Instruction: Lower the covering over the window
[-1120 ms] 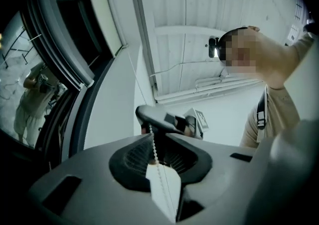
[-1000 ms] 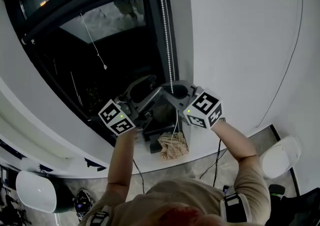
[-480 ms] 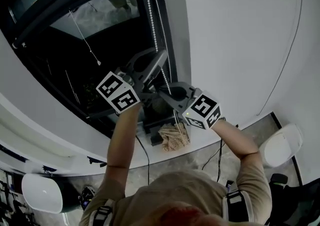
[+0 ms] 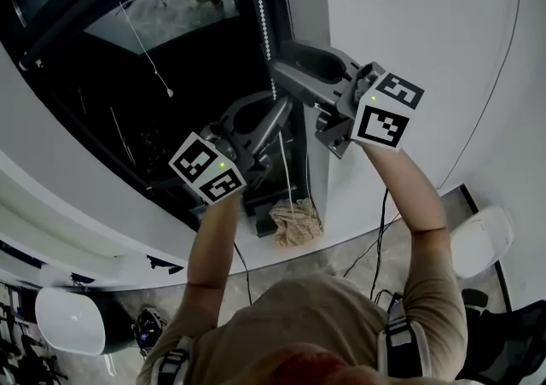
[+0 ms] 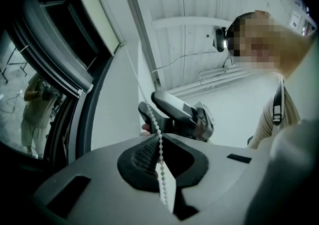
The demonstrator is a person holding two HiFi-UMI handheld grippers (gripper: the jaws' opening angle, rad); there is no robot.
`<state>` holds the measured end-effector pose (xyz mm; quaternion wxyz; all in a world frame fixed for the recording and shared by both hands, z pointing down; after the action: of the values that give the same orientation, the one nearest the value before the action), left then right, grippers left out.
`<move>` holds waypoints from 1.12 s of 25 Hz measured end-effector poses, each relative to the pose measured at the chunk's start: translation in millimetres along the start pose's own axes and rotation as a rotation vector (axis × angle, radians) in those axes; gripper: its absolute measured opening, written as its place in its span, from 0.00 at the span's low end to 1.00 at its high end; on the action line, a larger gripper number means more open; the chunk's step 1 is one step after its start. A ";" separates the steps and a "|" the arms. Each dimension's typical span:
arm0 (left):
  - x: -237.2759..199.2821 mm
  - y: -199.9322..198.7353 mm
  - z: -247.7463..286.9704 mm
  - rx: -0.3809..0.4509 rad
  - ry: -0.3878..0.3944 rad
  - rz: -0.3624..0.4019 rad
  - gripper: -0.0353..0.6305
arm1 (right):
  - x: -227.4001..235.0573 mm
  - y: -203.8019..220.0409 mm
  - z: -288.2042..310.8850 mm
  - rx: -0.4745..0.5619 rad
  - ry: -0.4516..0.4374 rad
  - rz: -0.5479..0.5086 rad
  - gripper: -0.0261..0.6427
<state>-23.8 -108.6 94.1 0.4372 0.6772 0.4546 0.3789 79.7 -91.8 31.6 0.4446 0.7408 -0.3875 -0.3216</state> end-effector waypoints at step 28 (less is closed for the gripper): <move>3.3 5.8 -7.0 0.007 -0.008 -0.106 0.09 | -18.7 -5.5 -6.8 0.021 0.025 -0.034 0.27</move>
<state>-27.6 -104.9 102.3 0.4562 0.6553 0.4891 0.3510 77.7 -71.3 31.7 0.4361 0.7558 -0.3727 -0.3156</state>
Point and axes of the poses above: the fingertips, and each gripper's own axes: z forward along the fingers, x to its right, y out of its underside, the point moved 6 cm from there along -z, backward along the fingers, and after that the axes turned 11 degrees about -y, right-handed, at the moved point
